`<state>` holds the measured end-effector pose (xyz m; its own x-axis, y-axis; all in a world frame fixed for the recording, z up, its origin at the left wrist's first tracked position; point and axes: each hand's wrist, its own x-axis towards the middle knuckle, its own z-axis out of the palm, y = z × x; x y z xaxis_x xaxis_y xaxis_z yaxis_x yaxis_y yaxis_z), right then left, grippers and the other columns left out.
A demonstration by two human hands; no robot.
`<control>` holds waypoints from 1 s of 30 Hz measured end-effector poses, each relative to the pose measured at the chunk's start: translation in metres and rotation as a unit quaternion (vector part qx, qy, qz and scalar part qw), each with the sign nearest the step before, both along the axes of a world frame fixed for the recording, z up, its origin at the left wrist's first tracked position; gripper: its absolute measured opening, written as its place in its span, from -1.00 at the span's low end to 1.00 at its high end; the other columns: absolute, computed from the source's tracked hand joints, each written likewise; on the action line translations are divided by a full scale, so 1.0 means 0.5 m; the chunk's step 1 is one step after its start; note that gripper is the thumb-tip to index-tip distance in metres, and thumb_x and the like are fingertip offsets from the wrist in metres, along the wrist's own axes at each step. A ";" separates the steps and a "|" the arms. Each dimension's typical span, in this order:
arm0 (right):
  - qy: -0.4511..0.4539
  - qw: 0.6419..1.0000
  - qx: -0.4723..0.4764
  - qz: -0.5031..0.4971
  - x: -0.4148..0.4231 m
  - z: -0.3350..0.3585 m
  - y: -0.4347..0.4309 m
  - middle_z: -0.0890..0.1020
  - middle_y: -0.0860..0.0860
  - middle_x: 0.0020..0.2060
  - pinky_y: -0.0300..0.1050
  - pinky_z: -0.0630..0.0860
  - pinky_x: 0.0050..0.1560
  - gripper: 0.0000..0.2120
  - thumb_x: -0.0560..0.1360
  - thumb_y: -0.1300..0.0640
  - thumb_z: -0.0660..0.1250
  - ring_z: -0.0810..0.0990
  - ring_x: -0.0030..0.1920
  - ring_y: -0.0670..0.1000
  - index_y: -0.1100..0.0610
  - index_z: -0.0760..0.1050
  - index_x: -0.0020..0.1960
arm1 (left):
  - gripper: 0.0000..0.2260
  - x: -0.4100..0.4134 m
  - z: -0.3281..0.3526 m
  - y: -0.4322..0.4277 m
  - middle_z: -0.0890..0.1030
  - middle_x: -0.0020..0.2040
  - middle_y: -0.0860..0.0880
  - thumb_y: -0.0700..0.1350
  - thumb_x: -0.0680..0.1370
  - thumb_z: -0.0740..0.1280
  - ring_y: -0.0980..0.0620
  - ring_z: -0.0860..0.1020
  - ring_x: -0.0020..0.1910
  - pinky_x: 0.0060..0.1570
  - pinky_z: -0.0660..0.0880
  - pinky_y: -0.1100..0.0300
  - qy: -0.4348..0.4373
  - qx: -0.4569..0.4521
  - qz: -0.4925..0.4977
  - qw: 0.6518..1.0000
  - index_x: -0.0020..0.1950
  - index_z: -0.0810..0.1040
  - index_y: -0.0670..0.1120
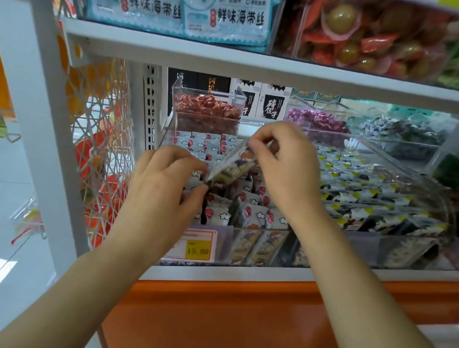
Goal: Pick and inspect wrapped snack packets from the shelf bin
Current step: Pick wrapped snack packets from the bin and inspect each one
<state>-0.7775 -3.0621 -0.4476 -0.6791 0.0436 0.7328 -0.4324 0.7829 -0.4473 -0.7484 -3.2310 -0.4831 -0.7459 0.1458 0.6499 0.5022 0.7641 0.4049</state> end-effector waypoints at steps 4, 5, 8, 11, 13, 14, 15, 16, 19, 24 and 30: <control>0.050 0.988 -0.140 0.032 0.046 0.011 0.019 0.56 -0.03 -0.22 -0.28 0.47 -0.16 -0.93 0.51 0.23 0.30 0.51 -0.21 -0.08 0.11 0.52 -0.14 | -0.62 0.009 0.008 0.005 0.45 0.19 0.04 -0.03 0.54 0.27 0.12 0.48 0.08 0.02 0.41 0.31 -0.064 0.110 -0.040 0.991 0.36 0.40 0.00; 0.026 0.980 -0.188 0.054 0.055 0.008 0.021 0.57 -0.02 -0.24 -0.22 0.50 -0.19 -0.91 0.52 0.23 0.30 0.53 -0.23 -0.07 0.09 0.51 -0.15 | -0.61 0.011 0.010 0.007 0.48 0.17 0.05 -0.01 0.54 0.26 0.14 0.52 0.02 -0.07 0.45 0.33 -0.089 0.140 -0.053 0.985 0.36 0.38 0.02; -0.069 0.952 -0.286 0.087 0.076 -0.011 0.024 0.59 0.03 -0.26 -0.25 0.51 -0.34 -0.87 0.53 0.22 0.28 0.54 -0.35 -0.13 0.07 0.51 -0.17 | -0.71 0.021 0.015 0.008 0.60 -0.04 0.08 -0.04 0.55 0.25 0.14 0.60 -0.21 -0.29 0.57 0.28 -0.151 0.228 -0.094 0.957 0.26 0.48 -0.01; -0.136 0.915 -0.363 0.110 0.085 -0.029 0.032 0.60 0.06 -0.24 -0.25 0.50 -0.39 -0.88 0.54 0.23 0.28 0.54 -0.35 -0.09 0.10 0.54 -0.15 | -0.86 0.028 0.019 0.004 0.63 -0.21 0.08 -0.08 0.54 0.27 0.14 0.61 -0.28 -0.24 0.61 0.22 -0.177 0.282 -0.106 0.937 0.04 0.59 0.02; -0.176 0.882 -0.410 0.153 0.087 -0.033 0.036 0.59 0.08 -0.19 -0.27 0.49 -0.40 -0.92 0.52 0.24 0.31 0.54 -0.29 -0.05 0.13 0.55 -0.12 | -0.89 0.031 0.021 0.001 0.64 -0.19 0.05 -0.07 0.53 0.28 0.12 0.61 -0.26 -0.26 0.60 0.26 -0.184 0.326 -0.111 0.921 -0.05 0.59 0.05; -0.195 0.863 -0.429 0.181 0.089 -0.034 0.037 0.60 0.09 -0.18 -0.27 0.48 -0.40 -0.93 0.50 0.25 0.32 0.54 -0.28 -0.05 0.14 0.57 -0.08 | -0.89 0.032 0.022 0.000 0.64 -0.18 0.02 -0.06 0.53 0.27 0.11 0.61 -0.26 -0.29 0.59 0.30 -0.185 0.342 -0.109 0.915 -0.06 0.60 0.04; -0.212 0.847 -0.442 0.204 0.090 -0.036 0.038 0.61 0.07 -0.20 -0.27 0.49 -0.40 -0.90 0.48 0.27 0.34 0.54 -0.29 -0.07 0.16 0.58 -0.04 | -0.89 0.032 0.022 0.000 0.63 -0.18 0.00 -0.06 0.53 0.27 0.11 0.61 -0.29 -0.33 0.57 0.32 -0.182 0.354 -0.103 0.912 -0.05 0.60 0.01; -0.224 0.836 -0.448 0.222 0.092 -0.038 0.038 0.62 0.05 -0.22 -0.27 0.49 -0.40 -0.87 0.46 0.29 0.35 0.55 -0.30 -0.08 0.16 0.59 -0.01 | -0.87 0.032 0.022 0.000 0.62 -0.20 -0.01 -0.07 0.54 0.27 0.12 0.61 -0.33 -0.38 0.55 0.33 -0.177 0.366 -0.099 0.908 -0.03 0.60 -0.04; -0.233 0.826 -0.456 0.236 0.097 -0.043 0.037 0.64 0.02 -0.29 -0.27 0.51 -0.40 -0.87 0.46 0.31 0.34 0.57 -0.34 -0.08 0.18 0.62 -0.05 | -0.85 0.030 0.020 -0.001 0.62 -0.23 0.00 -0.09 0.55 0.28 0.12 0.62 -0.38 -0.43 0.55 0.30 -0.176 0.403 -0.096 0.893 -0.01 0.58 -0.12; -0.224 0.825 -0.478 0.200 0.095 -0.048 0.039 0.62 0.05 -0.27 -0.27 0.51 -0.44 -0.94 0.47 0.23 0.34 0.57 -0.40 -0.06 0.18 0.59 -0.14 | -0.83 0.024 0.014 -0.009 0.58 -0.15 -0.06 -0.08 0.49 0.30 0.13 0.61 -0.31 -0.30 0.55 0.31 -0.227 0.458 -0.155 0.845 0.02 0.58 -0.10; -0.234 0.814 -0.497 0.188 0.091 -0.050 0.036 0.51 0.04 -0.39 -0.27 0.42 -0.52 -0.73 0.53 0.11 0.28 0.45 -0.51 -0.11 0.34 0.52 0.01 | -0.74 0.025 0.020 -0.009 0.52 -0.39 -0.01 -0.13 0.35 0.34 0.12 0.54 -0.41 -0.37 0.52 0.35 -0.265 0.516 -0.213 0.786 0.01 0.58 -0.12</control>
<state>-0.7322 -3.0439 -0.4728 -0.9759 0.1821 0.1199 -0.1586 -0.2156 -0.9635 -0.7358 -3.2356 -0.4733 -0.9783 0.0549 0.1997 0.1745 -0.3008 0.9376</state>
